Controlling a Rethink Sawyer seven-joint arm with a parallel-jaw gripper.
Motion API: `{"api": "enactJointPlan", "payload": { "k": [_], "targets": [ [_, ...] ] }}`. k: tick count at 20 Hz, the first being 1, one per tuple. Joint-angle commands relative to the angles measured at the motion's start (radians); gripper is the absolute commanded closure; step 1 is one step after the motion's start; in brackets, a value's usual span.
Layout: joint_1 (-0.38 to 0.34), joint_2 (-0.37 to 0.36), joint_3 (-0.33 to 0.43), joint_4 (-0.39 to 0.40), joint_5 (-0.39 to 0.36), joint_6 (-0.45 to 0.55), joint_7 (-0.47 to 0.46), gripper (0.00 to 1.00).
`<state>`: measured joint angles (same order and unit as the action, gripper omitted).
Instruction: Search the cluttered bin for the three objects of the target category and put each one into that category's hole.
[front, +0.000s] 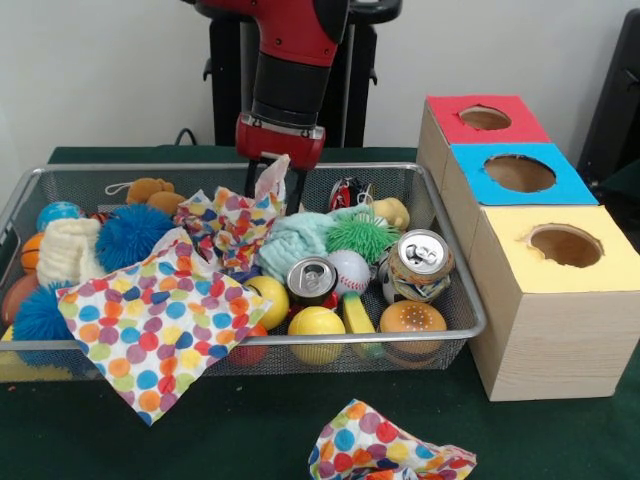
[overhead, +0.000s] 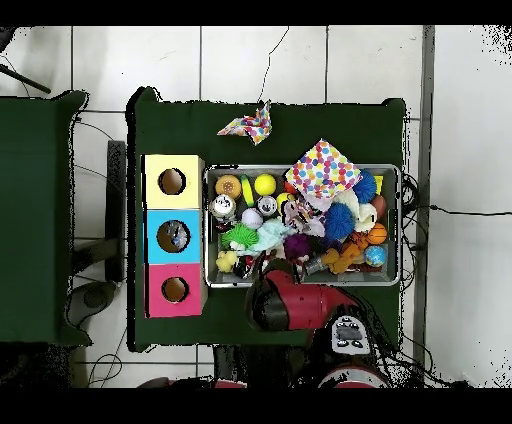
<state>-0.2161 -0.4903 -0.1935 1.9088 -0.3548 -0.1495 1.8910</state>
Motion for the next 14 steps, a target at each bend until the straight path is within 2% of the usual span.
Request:
{"api": "enactJointPlan", "payload": {
  "k": [1, 5, 9, 12, 14],
  "targets": [
    [0.017, 0.101, 0.024, -0.046, 0.084, -0.023, 0.181, 0.00],
    [0.018, 0.022, 0.040, -0.030, 0.117, 0.074, 0.177, 0.00],
    [0.023, -0.086, 0.051, -0.030, 0.148, 0.236, 0.141, 0.00],
    [0.059, -0.106, 0.018, -0.051, 0.183, 0.296, 0.144, 0.00],
    [0.059, -0.117, 0.022, -0.067, 0.189, 0.334, 0.130, 0.00]
  ]
}}
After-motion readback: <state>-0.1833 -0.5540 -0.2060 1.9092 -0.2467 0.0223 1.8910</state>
